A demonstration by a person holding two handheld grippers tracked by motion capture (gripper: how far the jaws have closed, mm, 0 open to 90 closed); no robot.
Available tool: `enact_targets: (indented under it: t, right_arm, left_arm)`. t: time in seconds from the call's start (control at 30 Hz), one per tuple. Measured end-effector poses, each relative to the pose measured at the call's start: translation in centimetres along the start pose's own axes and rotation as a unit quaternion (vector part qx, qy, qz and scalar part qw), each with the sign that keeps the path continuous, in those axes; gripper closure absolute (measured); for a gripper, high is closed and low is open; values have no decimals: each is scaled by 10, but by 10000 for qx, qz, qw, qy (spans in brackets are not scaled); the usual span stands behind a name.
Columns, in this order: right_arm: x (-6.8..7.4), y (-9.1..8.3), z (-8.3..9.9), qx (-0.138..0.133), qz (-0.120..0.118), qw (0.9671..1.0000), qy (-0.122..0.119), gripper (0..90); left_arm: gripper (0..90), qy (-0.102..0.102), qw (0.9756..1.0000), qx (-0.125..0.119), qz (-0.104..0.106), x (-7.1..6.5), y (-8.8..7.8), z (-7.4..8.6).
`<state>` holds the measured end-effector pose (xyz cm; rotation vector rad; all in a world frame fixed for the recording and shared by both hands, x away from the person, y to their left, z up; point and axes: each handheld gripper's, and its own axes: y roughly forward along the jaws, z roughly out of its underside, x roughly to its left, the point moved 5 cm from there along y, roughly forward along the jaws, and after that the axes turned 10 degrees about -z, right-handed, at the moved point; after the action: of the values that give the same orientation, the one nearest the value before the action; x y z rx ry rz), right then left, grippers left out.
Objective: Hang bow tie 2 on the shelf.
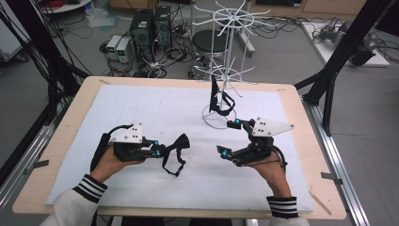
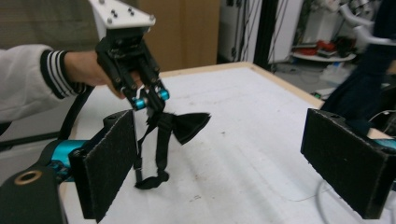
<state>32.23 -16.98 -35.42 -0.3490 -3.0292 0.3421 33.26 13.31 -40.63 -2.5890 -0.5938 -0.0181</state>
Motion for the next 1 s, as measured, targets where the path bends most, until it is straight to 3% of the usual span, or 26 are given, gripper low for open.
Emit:
enact_targets:
  t: [0.33, 0.4, 0.6, 1.0]
  right_arm:
    - [-1, 24, -3, 352, -302, 9988, 166, 111]
    - [-1, 30, -3, 424, -405, 9980, 228, 169]
    - [-1, 42, -7, 444, -662, 9962, 337, 204]
    - [1, 55, -9, 599, -963, 9924, 476, 407]
  left_arm:
    - [836, -66, 9987, -487, 97, -2, -6, -15]
    - [836, -24, 9982, -598, 93, -3, -6, -19]
    - [837, 23, 9962, -838, 227, -8, -5, -30]
    - [837, 243, 9945, -962, 338, -16, -2, -40]
